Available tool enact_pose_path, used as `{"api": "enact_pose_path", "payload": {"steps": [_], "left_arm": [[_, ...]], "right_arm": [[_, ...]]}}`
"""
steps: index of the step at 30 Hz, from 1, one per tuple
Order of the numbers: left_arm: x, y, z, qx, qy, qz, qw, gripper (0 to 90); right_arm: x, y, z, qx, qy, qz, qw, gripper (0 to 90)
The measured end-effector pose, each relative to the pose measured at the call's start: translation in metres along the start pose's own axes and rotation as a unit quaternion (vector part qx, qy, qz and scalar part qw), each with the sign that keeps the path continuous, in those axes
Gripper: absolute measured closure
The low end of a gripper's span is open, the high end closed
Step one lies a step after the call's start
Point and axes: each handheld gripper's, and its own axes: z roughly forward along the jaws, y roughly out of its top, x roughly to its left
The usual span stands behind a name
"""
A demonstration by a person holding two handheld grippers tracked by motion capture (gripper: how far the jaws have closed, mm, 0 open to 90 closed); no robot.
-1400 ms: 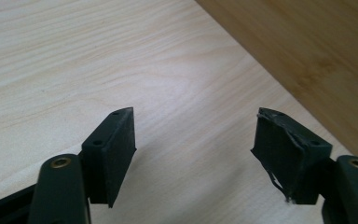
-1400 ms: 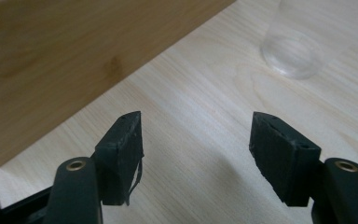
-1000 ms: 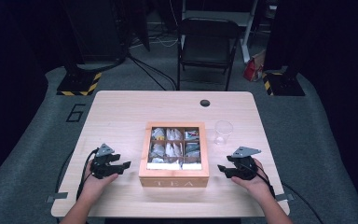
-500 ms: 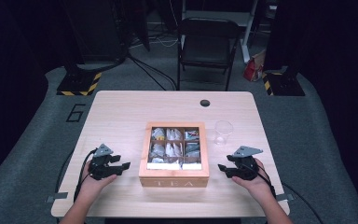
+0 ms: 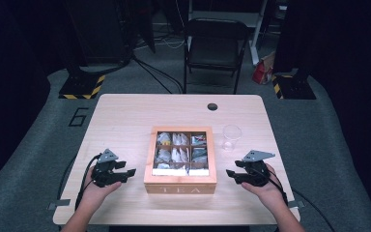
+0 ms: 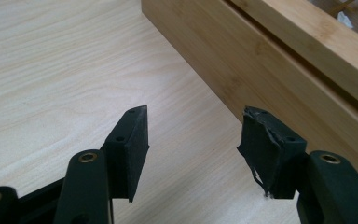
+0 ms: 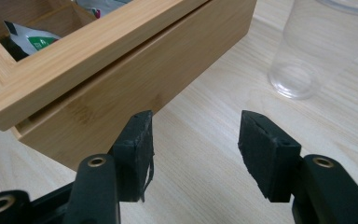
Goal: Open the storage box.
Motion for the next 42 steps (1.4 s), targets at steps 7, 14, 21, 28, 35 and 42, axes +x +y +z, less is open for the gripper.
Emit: {"api": "enact_pose_path", "payload": {"steps": [7,14,21,28,35,42], "left_arm": [[-0.008,0.005,-0.01,-0.013,-0.01,0.0,0.9999,42.5],[-0.016,0.007,-0.015,-0.012,-0.02,0.005,0.9997,43.8],[-0.023,0.006,-0.022,-0.015,-0.029,0.012,0.9994,45.6],[-0.033,0.004,-0.032,-0.025,-0.035,0.02,0.9989,46.8],[-0.046,-0.001,-0.035,-0.026,-0.048,0.028,0.9981,47.6],[-0.052,-0.004,-0.035,-0.025,-0.06,0.034,0.9973,48.3]], "right_arm": [[0.007,0.006,-0.008,-0.006,-0.001,-0.002,1.0,44.3],[0.017,0.008,-0.012,-0.012,0.006,-0.007,0.9999,44.3],[0.025,0.007,-0.016,-0.015,0.012,-0.01,0.9998,44.7],[0.03,0.006,-0.019,-0.015,0.026,-0.011,0.9995,46.8],[0.039,0.004,-0.023,-0.018,0.037,-0.012,0.9991,49.1],[0.047,0.001,-0.021,-0.017,0.054,-0.024,0.9981,50.9]]}}
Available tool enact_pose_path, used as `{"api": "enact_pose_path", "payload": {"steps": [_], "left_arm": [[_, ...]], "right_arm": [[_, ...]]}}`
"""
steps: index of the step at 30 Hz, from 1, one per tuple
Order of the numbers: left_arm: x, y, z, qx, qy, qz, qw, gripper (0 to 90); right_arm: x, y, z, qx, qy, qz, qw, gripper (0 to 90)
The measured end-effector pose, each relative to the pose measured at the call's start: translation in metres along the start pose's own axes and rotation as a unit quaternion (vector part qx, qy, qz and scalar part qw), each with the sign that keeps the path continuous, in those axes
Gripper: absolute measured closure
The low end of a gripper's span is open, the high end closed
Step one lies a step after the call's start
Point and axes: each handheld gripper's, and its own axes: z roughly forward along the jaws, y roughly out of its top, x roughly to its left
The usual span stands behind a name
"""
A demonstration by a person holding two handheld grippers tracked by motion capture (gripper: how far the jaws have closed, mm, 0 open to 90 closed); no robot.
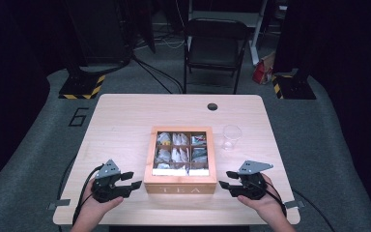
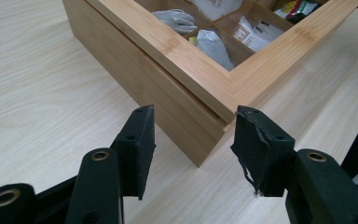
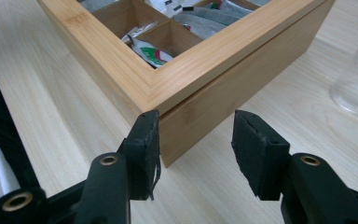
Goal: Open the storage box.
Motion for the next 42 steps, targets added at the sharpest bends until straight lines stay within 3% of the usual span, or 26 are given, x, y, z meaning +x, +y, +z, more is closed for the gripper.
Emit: {"api": "enact_pose_path", "payload": {"steps": [20,25,33,42], "left_arm": [[-0.008,-0.007,0.011,0.003,-0.013,0.022,0.9997,54.2],[-0.009,-0.007,0.014,0.008,-0.014,0.018,0.9997,56.1],[-0.011,-0.006,0.02,0.016,-0.017,0.029,0.9993,59.5],[-0.015,-0.004,0.024,0.011,-0.015,0.029,0.9994,61.0]], "right_arm": [[0.006,-0.009,0.013,0.009,0.036,-0.008,0.9993,55.4],[0.01,-0.008,0.017,0.011,0.04,-0.011,0.9991,57.4],[0.013,-0.006,0.02,0.011,0.04,-0.016,0.999,62.4],[0.013,-0.004,0.023,0.006,0.039,-0.022,0.999,63.4]]}}
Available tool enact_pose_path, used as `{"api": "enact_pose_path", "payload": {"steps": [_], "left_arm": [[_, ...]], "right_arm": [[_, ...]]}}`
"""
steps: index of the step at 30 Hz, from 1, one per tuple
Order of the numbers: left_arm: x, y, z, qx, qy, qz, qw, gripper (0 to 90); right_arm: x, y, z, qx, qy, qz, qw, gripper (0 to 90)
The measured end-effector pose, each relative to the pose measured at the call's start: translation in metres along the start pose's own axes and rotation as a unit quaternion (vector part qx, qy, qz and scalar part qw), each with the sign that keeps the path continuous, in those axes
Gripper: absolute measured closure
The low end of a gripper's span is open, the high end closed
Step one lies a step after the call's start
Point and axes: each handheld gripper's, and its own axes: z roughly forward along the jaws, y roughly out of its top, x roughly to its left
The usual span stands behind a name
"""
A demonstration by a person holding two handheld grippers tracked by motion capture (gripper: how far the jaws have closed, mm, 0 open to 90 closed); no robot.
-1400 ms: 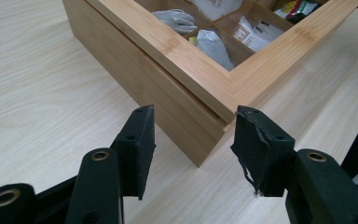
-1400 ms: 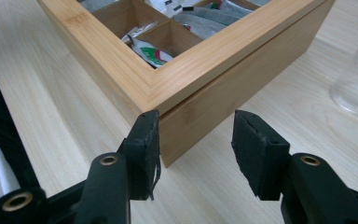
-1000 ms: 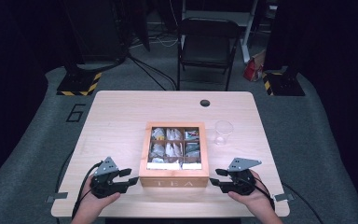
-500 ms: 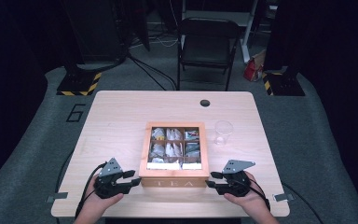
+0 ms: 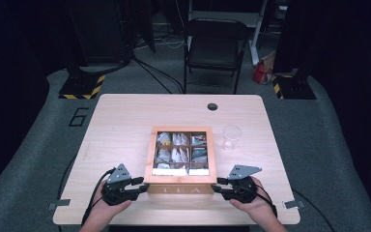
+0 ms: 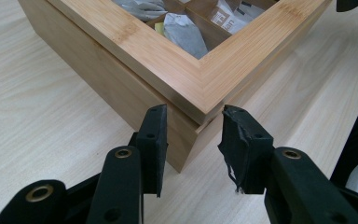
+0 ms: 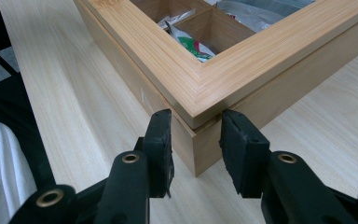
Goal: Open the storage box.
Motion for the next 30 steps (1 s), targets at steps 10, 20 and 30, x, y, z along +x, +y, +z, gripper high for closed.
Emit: {"api": "enact_pose_path", "payload": {"steps": [10,20,30], "left_arm": [[-0.002,0.002,0.003,0.001,0.002,0.007,1.0,60.7],[-0.003,0.005,-0.001,-0.005,0.005,0.0,1.0,60.3],[-0.004,0.014,-0.005,-0.006,0.007,-0.004,1.0,58.3]], "right_arm": [[0.001,0.002,0.001,-0.002,-0.008,-0.002,1.0,62.9],[0.001,0.004,-0.002,-0.007,-0.005,0.008,0.9999,62.2],[0.0,0.011,-0.006,-0.02,-0.005,0.012,0.9997,60.5]]}}
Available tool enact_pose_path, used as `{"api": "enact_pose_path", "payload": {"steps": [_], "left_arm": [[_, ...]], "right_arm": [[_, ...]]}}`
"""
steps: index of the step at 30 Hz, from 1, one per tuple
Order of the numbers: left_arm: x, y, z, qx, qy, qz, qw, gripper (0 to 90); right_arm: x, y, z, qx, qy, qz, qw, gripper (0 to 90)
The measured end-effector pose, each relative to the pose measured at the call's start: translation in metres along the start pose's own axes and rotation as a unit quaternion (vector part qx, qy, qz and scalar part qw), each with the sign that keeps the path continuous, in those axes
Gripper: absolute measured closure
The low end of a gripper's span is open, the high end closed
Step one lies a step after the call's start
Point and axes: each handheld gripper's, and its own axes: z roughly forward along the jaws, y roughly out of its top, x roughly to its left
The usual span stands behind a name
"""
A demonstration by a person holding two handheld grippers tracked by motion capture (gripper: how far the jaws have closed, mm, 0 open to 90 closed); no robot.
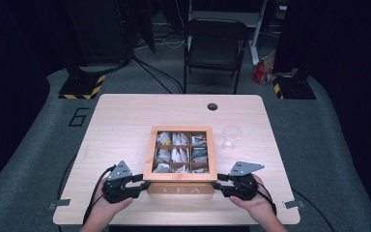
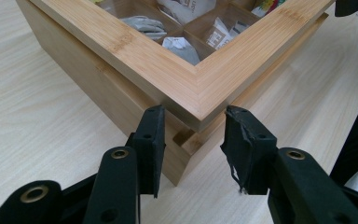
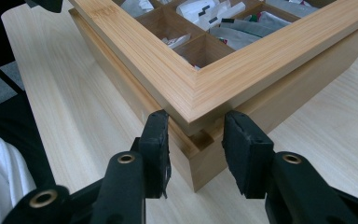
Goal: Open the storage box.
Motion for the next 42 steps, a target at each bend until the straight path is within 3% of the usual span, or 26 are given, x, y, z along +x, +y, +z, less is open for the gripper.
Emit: {"api": "enact_pose_path", "payload": {"steps": [7,15,29,42], "left_arm": [[0.0,0.008,-0.003,-0.004,0.012,0.013,0.9998,53.8],[0.001,0.017,-0.009,-0.007,0.013,0.02,0.9997,51.0],[0.0,0.028,-0.014,-0.017,0.019,0.022,0.9994,50.0],[0.003,0.043,-0.022,-0.032,0.022,0.023,0.999,49.7]], "right_arm": [[0.0,0.007,-0.002,-0.001,-0.006,-0.012,0.9999,58.7],[-0.001,0.016,-0.006,-0.007,-0.007,-0.004,0.9999,57.1],[0.0,0.026,-0.009,-0.01,-0.019,0.003,0.9998,56.4],[-0.004,0.042,-0.017,-0.02,-0.037,-0.007,0.9991,53.7]]}}
